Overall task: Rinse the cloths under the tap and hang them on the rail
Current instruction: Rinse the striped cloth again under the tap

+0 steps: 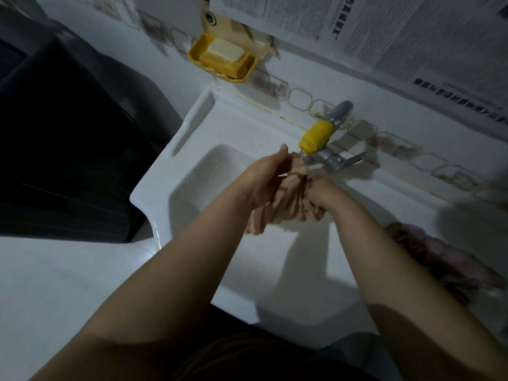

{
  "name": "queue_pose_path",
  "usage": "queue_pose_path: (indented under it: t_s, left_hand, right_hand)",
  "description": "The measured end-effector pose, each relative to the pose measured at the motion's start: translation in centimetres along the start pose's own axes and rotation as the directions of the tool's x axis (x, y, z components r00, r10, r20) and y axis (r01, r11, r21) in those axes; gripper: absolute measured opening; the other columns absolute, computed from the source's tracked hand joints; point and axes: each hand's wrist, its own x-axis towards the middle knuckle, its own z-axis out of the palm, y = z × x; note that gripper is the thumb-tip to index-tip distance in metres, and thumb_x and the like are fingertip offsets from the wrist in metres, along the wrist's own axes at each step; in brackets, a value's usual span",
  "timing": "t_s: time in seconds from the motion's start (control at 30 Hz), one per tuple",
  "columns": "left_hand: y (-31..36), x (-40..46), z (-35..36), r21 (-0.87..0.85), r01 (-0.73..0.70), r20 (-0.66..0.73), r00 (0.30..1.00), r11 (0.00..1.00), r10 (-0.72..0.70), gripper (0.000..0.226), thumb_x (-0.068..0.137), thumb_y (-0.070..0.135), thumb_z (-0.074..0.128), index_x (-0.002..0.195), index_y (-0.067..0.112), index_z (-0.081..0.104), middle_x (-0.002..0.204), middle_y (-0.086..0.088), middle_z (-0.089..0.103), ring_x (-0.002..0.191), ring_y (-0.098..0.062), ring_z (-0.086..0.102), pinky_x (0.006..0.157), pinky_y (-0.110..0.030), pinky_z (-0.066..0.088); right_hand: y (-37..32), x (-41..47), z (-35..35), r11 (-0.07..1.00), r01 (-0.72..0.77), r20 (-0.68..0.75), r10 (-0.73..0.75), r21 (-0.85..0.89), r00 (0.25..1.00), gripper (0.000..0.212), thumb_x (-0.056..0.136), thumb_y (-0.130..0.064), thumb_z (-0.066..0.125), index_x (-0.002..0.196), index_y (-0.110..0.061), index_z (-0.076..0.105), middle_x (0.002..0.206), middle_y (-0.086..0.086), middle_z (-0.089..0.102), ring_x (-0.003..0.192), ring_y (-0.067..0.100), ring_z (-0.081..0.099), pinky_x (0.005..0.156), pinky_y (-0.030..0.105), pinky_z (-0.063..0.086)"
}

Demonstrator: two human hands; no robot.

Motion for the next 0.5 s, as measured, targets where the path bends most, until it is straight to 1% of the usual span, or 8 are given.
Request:
queue_pose_path:
  t_s: [0.03, 0.1, 0.17, 0.2, 0.27, 0.33, 0.4, 0.5]
  left_hand:
    - [0.5, -0.2, -0.6, 0.01, 0.012, 0.052, 0.999, 1.0, -0.013, 0.036, 0.102, 0.041, 0.037, 0.092, 0.015, 0.06, 0.076, 0.0, 0.062, 0.069, -0.018, 0.058, 0.065, -0.028, 0.049]
    - [1.0, -0.6, -1.8, 0.117, 0.038, 0.145, 0.988, 0.992, -0.055, 0.033, 0.102, 0.038, 0.036, 0.096, 0.016, 0.06, 0.083, -0.001, 0.059, 0.068, -0.017, 0.054, 0.055, -0.025, 0.043]
    - [1.0, -0.6, -2.4, 0.246, 0.061, 0.196, 0.974, 0.967, -0.111, 0.032, 0.102, 0.034, 0.035, 0.098, 0.015, 0.061, 0.085, 0.0, 0.06, 0.066, -0.016, 0.054, 0.05, -0.022, 0.041]
    - [1.1, -0.6, -2.3, 0.304, 0.064, 0.209, 0.969, 0.95, -0.132, 0.031, 0.102, 0.032, 0.036, 0.1, 0.014, 0.061, 0.086, 0.0, 0.06, 0.066, -0.016, 0.054, 0.053, -0.023, 0.04]
    - [1.4, -0.4, -2.0, 0.377, 0.073, 0.24, 0.955, 0.924, -0.173, 0.031, 0.101, 0.029, 0.036, 0.106, 0.011, 0.061, 0.091, -0.003, 0.06, 0.069, -0.018, 0.054, 0.061, -0.028, 0.039]
    - [1.8, 0.0, -1.6, 0.398, 0.094, 0.273, 0.938, 0.913, -0.215, 0.036, 0.101, 0.03, 0.033, 0.112, 0.008, 0.06, 0.097, -0.007, 0.059, 0.074, -0.021, 0.053, 0.067, -0.031, 0.041]
    - [2.4, 0.2, -1.2, 0.387, 0.125, 0.311, 0.915, 0.914, -0.257, 0.041, 0.101, 0.033, 0.029, 0.108, 0.007, 0.061, 0.094, -0.008, 0.06, 0.075, -0.022, 0.051, 0.069, -0.031, 0.043]
    - [3.4, 0.2, -1.2, 0.303, 0.169, 0.409, 0.866, 0.938, -0.288, 0.042, 0.091, 0.037, 0.036, 0.095, 0.01, 0.068, 0.084, -0.005, 0.065, 0.072, -0.021, 0.057, 0.068, -0.029, 0.048]
  right_hand:
    - [0.3, -0.2, -0.3, 0.995, -0.092, 0.079, 0.094, -0.039, 0.992, 0.02, 0.097, -0.009, 0.042, 0.108, -0.006, 0.058, 0.089, 0.011, 0.06, 0.066, 0.025, 0.055, 0.068, 0.033, 0.052]
    - [0.6, -0.6, -0.9, 0.973, -0.192, 0.098, 0.205, -0.13, 0.974, 0.023, 0.099, -0.021, 0.038, 0.108, -0.01, 0.057, 0.1, 0.015, 0.061, 0.088, 0.028, 0.057, 0.083, 0.037, 0.046]
    - [0.9, -0.5, -1.7, 0.945, -0.168, -0.041, 0.163, -0.279, 0.986, 0.049, 0.1, -0.044, 0.03, 0.126, -0.011, 0.055, 0.129, 0.019, 0.054, 0.116, 0.032, 0.051, 0.098, 0.037, 0.04]
    - [1.1, -0.6, -1.9, 0.948, -0.136, -0.146, 0.097, -0.288, 0.985, 0.062, 0.098, -0.055, 0.025, 0.133, -0.011, 0.051, 0.137, 0.02, 0.049, 0.125, 0.034, 0.047, 0.104, 0.04, 0.036]
    - [1.0, -1.1, -2.0, 0.993, 0.01, -0.24, -0.038, -0.115, 0.97, 0.066, 0.095, -0.062, 0.021, 0.136, -0.018, 0.048, 0.139, 0.019, 0.049, 0.129, 0.035, 0.045, 0.105, 0.042, 0.034]
    - [1.0, -1.6, -1.5, 0.981, 0.173, -0.204, -0.151, 0.093, 0.967, 0.056, 0.099, -0.054, 0.022, 0.133, -0.021, 0.052, 0.135, 0.014, 0.054, 0.128, 0.031, 0.046, 0.1, 0.034, 0.034]
    - [1.7, -2.1, -0.9, 0.951, 0.246, -0.192, -0.21, 0.186, 0.959, 0.052, 0.102, -0.045, 0.022, 0.13, -0.018, 0.056, 0.131, 0.012, 0.057, 0.124, 0.024, 0.049, 0.094, 0.027, 0.033]
    - [1.9, -2.6, -0.6, 0.859, 0.352, -0.21, -0.291, 0.372, 0.933, 0.05, 0.101, -0.045, 0.021, 0.125, -0.022, 0.058, 0.126, 0.006, 0.06, 0.12, 0.015, 0.052, 0.098, 0.025, 0.038]
